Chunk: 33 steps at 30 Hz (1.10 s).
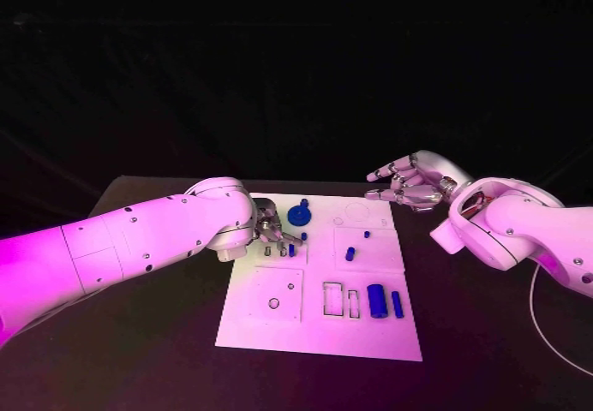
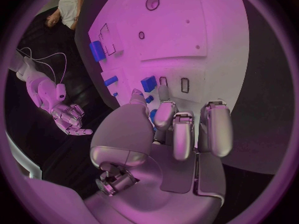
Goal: Assemble the parts on the task board
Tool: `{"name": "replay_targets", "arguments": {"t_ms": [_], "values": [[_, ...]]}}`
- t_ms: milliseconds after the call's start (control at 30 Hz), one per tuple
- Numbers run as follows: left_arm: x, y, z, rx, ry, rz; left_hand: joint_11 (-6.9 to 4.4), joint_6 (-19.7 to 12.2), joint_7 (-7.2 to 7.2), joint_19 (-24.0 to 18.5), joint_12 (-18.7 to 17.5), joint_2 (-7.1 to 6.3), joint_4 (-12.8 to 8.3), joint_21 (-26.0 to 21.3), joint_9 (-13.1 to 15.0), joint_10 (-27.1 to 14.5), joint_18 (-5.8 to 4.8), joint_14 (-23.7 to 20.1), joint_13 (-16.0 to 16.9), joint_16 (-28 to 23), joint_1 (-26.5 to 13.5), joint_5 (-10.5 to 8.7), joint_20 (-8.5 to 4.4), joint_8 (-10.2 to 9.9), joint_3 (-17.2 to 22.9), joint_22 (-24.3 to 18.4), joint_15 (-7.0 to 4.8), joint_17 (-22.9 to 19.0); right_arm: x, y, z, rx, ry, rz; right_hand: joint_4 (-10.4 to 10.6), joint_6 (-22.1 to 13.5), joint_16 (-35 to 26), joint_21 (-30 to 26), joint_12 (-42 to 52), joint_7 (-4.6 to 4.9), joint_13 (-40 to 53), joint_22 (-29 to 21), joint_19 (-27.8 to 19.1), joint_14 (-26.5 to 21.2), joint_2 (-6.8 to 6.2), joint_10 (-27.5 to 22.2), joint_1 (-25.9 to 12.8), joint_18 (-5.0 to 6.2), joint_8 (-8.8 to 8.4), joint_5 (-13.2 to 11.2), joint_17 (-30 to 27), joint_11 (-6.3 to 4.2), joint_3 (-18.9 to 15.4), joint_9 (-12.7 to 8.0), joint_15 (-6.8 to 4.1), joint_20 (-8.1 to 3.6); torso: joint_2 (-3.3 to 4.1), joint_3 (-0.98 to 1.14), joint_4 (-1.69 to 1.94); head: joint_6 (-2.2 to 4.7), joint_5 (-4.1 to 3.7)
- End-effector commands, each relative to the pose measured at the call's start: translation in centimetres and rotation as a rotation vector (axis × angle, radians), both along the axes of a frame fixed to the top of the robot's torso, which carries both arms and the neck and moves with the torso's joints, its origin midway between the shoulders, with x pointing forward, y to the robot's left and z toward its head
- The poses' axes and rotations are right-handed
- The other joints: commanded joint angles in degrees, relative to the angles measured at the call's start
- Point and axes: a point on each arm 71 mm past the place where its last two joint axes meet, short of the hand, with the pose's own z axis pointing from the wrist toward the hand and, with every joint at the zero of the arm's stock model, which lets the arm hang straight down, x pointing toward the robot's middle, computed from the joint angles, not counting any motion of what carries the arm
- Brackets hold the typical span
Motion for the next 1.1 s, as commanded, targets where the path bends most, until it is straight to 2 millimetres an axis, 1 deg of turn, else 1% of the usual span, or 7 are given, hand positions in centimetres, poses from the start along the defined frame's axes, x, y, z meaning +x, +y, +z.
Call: {"name": "replay_targets", "arguments": {"t_ms": [33, 300, 500, 667, 867, 1033, 1100], "values": [[-0.12, -0.4, -0.04, 0.012, 0.019, -0.024, -0.09, -0.5, 0.03, 0.4, 0.3, 0.57, 0.1, 0.0, 0.1, 0.3, -0.47, 5.9, 0.1, 0.1, 0.2, -0.32, -0.25, 0.3, -0.4, 1.7, 0.0, 15.1, -0.01, 0.23, -0.11, -0.011, 0.0, 0.018, 0.0, 0.4, -0.3, -0.3, 0.3, 0.04, 0.0, -0.1, -0.5, 2.9, 0.48, 0.1, 0.0, 0.47, 0.21, 0.4, 0.9, -0.06, -0.3, 0.0, 0.11, -0.05, -0.04, 0.02, 0.08, -0.06, -0.01], [-0.23, -0.81, -0.02, 0.009, 0.02, -0.033, -0.11, -0.5, 0.01, 0.4, 0.4, 0.63, 0.1, 0.0, 0.2, 0.3, -0.46, 5.9, 0.2, 0.1, 0.3, -0.31, -0.26, 0.4, -0.4, 1.7, -0.01, 15.1, 0.08, 0.44, -0.24, -0.013, 0.006, 0.022, 0.0, 0.3, -0.4, -0.3, 0.4, 0.04, 0.1, -0.1, -0.5, 2.9, 0.5, 0.2, 0.0, 0.47, 0.21, 0.6, 0.8, -0.06, -0.4, 0.0, 0.1, -0.06, -0.02, -0.01, 0.16, -0.32, -0.06], [-0.28, -0.98, -0.04, 0.009, 0.024, -0.04, -0.17, -0.6, -0.07, 0.4, 0.5, 0.68, 0.0, 0.0, 0.7, 0.3, -0.47, 5.9, 0.2, 0.1, 0.7, -0.3, -0.29, 0.8, -0.6, 1.8, -0.06, 15.1, 0.12, 0.64, -0.37, -0.014, 0.01, 0.026, 0.1, 0.3, -0.4, -0.3, 0.5, 0.03, 0.2, -0.1, -0.5, 2.9, 0.52, 0.2, 0.0, 0.47, 0.22, 0.7, 0.9, -0.06, -0.4, 0.0, 0.1, -0.06, 0.03, 0.0, 0.25, -0.31, -0.11], [-0.27, -1.09, -0.07, 0.007, 0.03, -0.042, -0.21, -0.8, -0.11, 0.4, 0.6, 0.9, -0.1, 0.0, 1.1, 0.2, -0.45, 5.9, 0.3, 0.1, 1.5, -0.28, -0.33, 1.0, -0.7, 1.8, -0.09, 15.1, 0.14, 0.83, -0.48, -0.015, 0.014, 0.032, 0.1, 0.3, -0.4, -0.3, 0.5, 0.03, 0.2, -0.1, -0.5, 2.9, 0.52, 0.2, 0.0, 0.47, 0.22, 0.7, 0.9, -0.06, -0.4, 0.0, 0.1, -0.06, 0.04, -0.07, 0.26, -0.43, -0.16], [-0.23, -1.19, -0.13, 0.01, 0.038, -0.047, -0.24, -0.9, -0.14, 0.4, 0.7, 1.1, -0.2, 0.0, 1.5, 0.1, -0.47, 5.9, 0.4, 0.1, 2.3, -0.25, -0.35, 1.2, -0.6, 1.9, -0.11, 15.1, 0.16, 1.01, -0.57, -0.016, 0.018, 0.037, 0.1, 0.3, -0.4, -0.3, 0.5, 0.03, 0.2, -0.1, -0.5, 2.9, 0.52, 0.2, 0.0, 0.47, 0.22, 0.7, 0.9, -0.06, -0.4, 0.0, 0.1, -0.06, 0.05, -0.04, 0.3, -0.54, -0.13], [-0.16, -1.31, -0.18, 0.012, 0.041, -0.049, -0.26, -1.0, -0.16, 0.4, 0.8, 1.31, -0.3, 0.0, 1.8, 0.1, -0.47, 5.9, 0.4, 0.1, 3.2, -0.21, -0.37, 1.4, -0.6, 2.0, -0.13, 15.1, 0.16, 1.09, -0.66, -0.019, 0.025, 0.042, 0.2, 0.3, -0.5, -0.4, 0.4, 0.02, 0.0, -0.2, -0.5, 2.9, 0.75, 0.2, 0.1, 0.49, 0.26, 1.4, 0.7, -0.07, -0.6, 0.0, 0.08, -0.09, 0.04, -0.12, 0.32, -0.59, -0.25], [-0.13, -1.33, -0.2, 0.012, 0.043, -0.049, -0.26, -1.1, -0.16, 0.4, 0.8, 1.41, -0.3, 0.0, 2.0, 0.1, -0.47, 5.9, 0.5, 0.1, 3.5, -0.19, -0.37, 1.4, -0.5, 2.0, -0.13, 15.1, 0.15, 1.09, -0.7, -0.02, 0.027, 0.043, 0.3, 0.3, -0.5, -0.4, 0.4, 0.03, -0.1, -0.2, -0.5, 2.9, 0.79, 0.1, 0.1, 0.49, 0.26, 1.6, 0.7, -0.07, -0.7, 0.0, 0.08, -0.09, 0.04, -0.11, 0.33, -0.59, -0.24]]}}
